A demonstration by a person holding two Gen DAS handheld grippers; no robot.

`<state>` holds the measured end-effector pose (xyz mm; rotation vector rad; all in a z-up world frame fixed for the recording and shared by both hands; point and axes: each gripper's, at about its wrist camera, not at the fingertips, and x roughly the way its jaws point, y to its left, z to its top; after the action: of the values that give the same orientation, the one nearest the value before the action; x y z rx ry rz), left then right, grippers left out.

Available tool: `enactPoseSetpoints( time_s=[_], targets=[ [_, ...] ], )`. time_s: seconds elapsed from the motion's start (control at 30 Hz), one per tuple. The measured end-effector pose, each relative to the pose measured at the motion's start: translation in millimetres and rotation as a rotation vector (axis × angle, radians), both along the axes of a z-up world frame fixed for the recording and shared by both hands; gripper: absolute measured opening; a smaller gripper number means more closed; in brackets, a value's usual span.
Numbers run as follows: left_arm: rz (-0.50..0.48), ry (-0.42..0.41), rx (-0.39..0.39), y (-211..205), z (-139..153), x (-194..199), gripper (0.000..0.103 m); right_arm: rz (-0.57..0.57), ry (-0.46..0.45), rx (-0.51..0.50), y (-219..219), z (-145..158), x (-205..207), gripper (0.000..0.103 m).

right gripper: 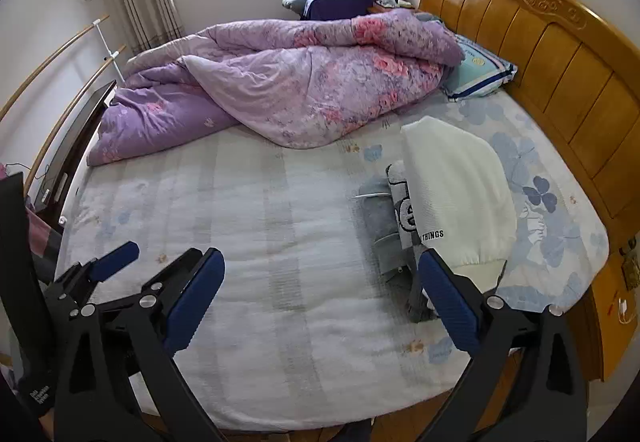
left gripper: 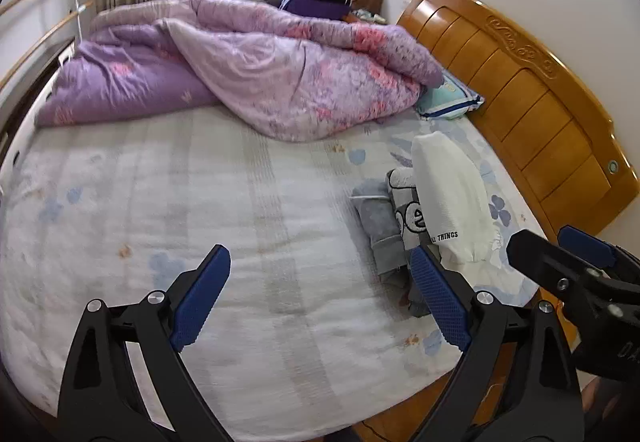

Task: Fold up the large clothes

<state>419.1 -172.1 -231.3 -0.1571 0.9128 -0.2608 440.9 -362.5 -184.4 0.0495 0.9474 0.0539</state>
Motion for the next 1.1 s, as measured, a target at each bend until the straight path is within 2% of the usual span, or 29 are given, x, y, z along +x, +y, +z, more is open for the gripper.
enactPoseSetpoints(
  time_s=[0.17,0.67,1.1],
  targets=[
    [-0.035,-0.047,0.04,22.4,40.4,-26.7,0.092,0.008,-0.023,0.032,21.7,30.0,-25.4,0.095],
    [-0.022,-0.189,0.104,67.8,134.9,-91.4,0.092,0.035,-0.107,0.043,68.8,106.6,-82.0,0.095],
    [0.015,-0.295,0.094,86.5,190.0,-117.8,0.092,0.054,-0.214,-0.008,78.3,160.2,-111.0,0.095]
  ],
)
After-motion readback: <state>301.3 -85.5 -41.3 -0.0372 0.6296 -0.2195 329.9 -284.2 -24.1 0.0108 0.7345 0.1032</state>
